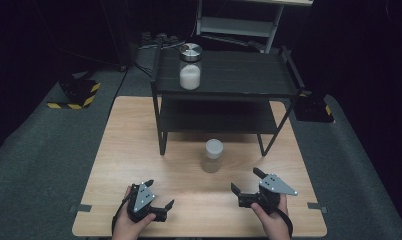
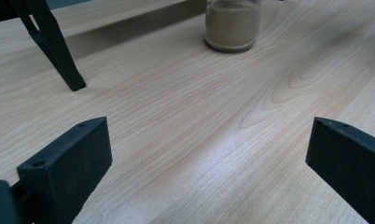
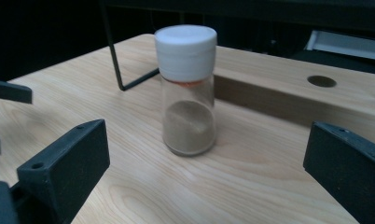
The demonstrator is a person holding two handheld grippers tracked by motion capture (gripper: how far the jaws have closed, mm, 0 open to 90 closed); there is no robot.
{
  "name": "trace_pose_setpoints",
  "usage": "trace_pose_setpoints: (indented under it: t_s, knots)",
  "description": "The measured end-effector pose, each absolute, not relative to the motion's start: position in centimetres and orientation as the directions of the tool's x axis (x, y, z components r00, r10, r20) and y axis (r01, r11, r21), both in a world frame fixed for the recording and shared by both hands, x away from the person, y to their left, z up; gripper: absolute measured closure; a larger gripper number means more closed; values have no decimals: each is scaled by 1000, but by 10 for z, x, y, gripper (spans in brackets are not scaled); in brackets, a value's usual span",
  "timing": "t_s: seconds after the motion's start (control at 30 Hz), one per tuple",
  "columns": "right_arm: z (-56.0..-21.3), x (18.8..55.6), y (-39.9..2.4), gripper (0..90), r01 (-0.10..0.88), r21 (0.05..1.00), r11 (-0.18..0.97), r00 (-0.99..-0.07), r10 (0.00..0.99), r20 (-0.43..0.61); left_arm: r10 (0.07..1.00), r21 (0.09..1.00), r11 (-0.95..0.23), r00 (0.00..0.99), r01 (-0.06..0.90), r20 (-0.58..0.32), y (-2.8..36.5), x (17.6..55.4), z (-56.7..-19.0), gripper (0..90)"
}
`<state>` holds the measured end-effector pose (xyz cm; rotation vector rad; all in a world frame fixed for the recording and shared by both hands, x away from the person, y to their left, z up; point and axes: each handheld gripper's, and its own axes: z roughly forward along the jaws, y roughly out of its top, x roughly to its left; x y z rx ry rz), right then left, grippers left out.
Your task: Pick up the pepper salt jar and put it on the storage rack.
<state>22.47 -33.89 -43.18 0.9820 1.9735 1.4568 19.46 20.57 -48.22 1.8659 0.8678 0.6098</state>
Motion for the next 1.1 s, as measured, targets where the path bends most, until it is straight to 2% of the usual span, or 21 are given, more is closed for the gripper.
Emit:
trace_pose_setpoints:
  t_s: [0.2, 1.1]
  knots:
    - [-426, 228, -330, 5, 234, 956, 178, -630, 776, 10, 780, 906, -288, 624, 311, 34, 207, 196, -482, 7]
    - [-427, 274, -295, 5, 274, 935, 226, -635, 772, -1, 770, 902, -279, 638, 328, 6, 211, 204, -481, 8]
